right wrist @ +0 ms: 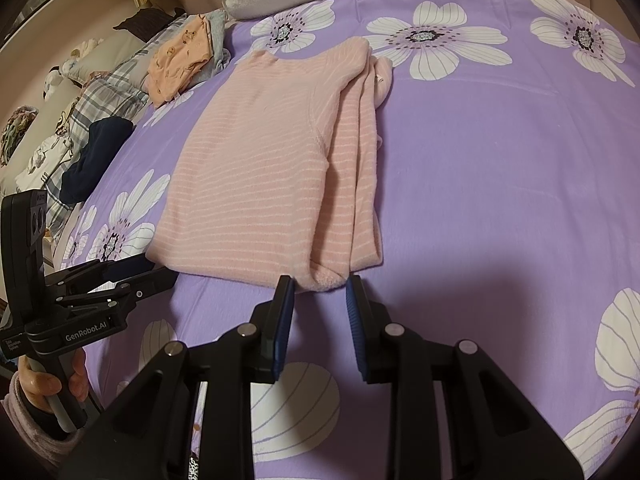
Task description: Fold small clothes
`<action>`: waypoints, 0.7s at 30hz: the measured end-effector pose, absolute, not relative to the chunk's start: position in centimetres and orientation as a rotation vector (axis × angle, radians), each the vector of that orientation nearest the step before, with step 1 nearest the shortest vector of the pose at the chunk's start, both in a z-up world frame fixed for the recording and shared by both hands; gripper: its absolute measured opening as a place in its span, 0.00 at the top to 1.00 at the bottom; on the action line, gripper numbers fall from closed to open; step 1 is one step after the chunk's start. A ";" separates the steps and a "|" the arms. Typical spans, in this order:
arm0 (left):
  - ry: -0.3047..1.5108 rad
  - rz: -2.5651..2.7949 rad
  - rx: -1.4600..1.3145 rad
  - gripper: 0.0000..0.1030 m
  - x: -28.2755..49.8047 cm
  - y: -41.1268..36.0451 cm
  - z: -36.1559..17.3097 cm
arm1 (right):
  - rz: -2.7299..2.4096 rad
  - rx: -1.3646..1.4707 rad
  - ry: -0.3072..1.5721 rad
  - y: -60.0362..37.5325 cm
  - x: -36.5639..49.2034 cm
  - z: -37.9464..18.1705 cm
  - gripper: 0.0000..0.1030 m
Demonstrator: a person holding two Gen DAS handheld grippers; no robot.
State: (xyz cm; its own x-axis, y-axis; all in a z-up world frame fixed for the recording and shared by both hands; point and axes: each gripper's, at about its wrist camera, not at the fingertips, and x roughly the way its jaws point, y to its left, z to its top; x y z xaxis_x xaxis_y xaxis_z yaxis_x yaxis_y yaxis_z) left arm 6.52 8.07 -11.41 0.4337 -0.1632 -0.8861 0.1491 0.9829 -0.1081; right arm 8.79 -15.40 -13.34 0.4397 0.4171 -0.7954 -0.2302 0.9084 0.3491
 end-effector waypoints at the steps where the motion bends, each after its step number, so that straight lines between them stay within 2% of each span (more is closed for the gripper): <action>1: 1.106 -0.194 -0.014 0.54 6.5 8.1 -11.4 | 0.405 0.200 1.042 -15.4 8.7 -13.4 0.73; 15: 1.116 -0.176 -0.022 0.54 6.1 8.4 -11.2 | 0.407 0.206 1.045 -15.4 8.1 -13.0 0.72; 19: 1.125 -0.159 -0.021 0.53 6.0 8.6 -11.1 | 0.402 0.209 1.045 -15.6 8.0 -12.8 0.67; 20: 1.128 -0.154 -0.022 0.53 6.0 8.6 -11.1 | 0.400 0.211 1.043 -15.6 7.7 -12.7 0.66; 21: 1.131 -0.149 -0.023 0.44 5.9 8.6 -11.1 | 0.396 0.211 1.042 -15.7 7.6 -12.6 0.64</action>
State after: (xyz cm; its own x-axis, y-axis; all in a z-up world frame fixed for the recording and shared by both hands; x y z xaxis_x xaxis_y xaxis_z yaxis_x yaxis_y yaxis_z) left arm 5.95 8.65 -11.08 0.4169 -0.1304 -0.8996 0.1074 0.9898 -0.0937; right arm 7.64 -15.70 -12.59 0.4428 0.4147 -0.7950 -0.2174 0.9098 0.3535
